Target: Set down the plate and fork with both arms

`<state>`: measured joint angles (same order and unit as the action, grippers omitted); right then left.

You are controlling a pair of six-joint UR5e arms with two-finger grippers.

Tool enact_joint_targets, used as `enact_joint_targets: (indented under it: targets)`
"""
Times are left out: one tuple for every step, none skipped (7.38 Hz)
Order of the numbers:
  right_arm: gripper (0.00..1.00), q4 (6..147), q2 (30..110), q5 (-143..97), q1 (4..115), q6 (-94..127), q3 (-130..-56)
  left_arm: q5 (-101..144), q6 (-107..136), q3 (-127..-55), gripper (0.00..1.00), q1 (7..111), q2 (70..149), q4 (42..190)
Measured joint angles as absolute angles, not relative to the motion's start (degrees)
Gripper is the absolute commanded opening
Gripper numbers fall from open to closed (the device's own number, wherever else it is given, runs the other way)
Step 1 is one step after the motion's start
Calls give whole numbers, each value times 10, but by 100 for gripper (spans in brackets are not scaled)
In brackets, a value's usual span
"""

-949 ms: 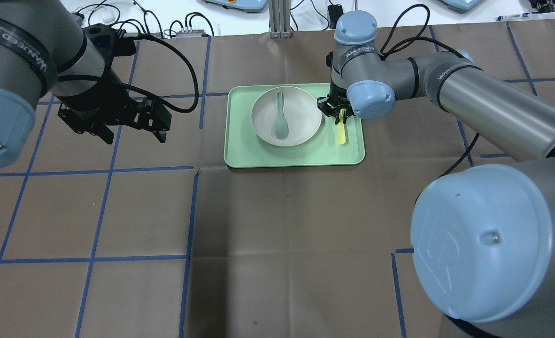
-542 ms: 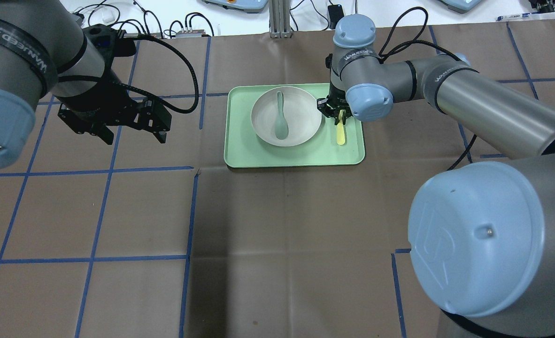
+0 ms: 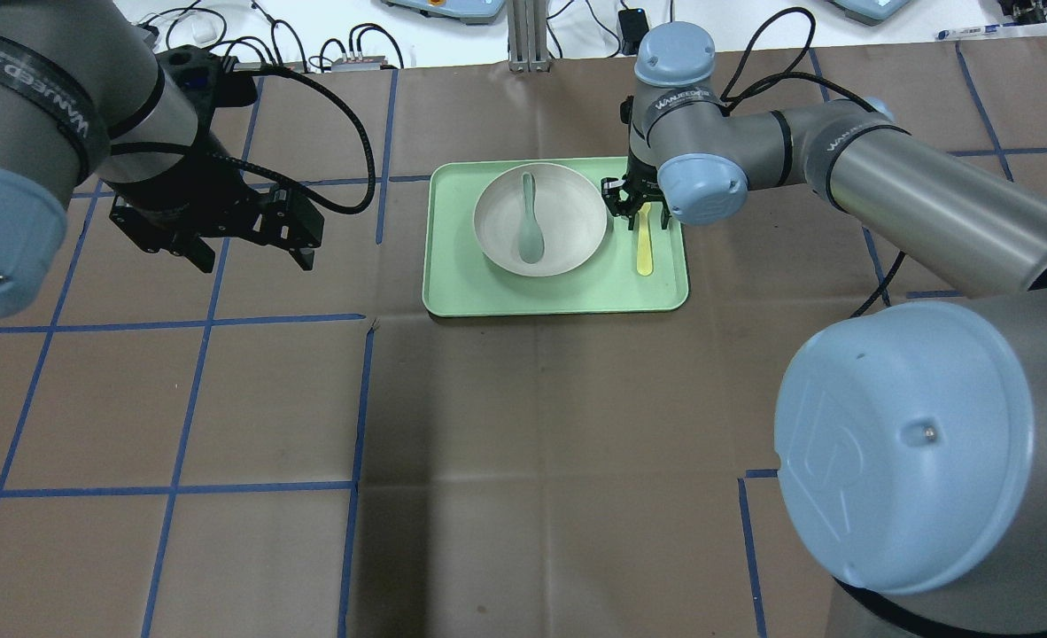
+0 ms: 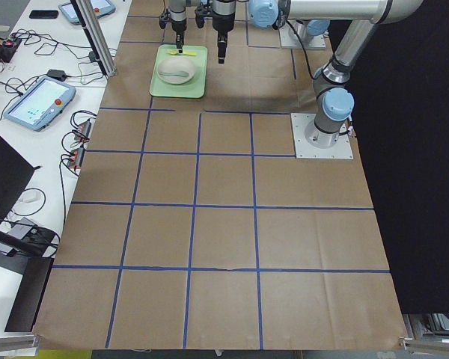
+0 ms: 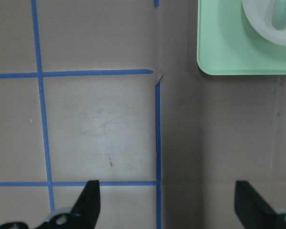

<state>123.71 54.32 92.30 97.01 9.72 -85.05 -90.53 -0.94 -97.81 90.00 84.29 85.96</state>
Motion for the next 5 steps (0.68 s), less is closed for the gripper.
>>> enact_joint_targets:
  targets:
    - [100, 1224, 563, 922, 968, 84, -851, -905, -10, -978, 100, 900, 843, 860]
    - [100, 1202, 587, 921, 962, 63, -854, -905, -10, -978, 100, 900, 843, 860]
    - [100, 1164, 619, 919, 950, 39, -857, -905, -10, -978, 100, 900, 843, 860]
    - [100, 1116, 654, 918, 937, 15, -858, -905, -10, -978, 100, 900, 843, 860]
    - [100, 1065, 694, 918, 923, -7, -860, -905, -10, -978, 100, 900, 843, 860]
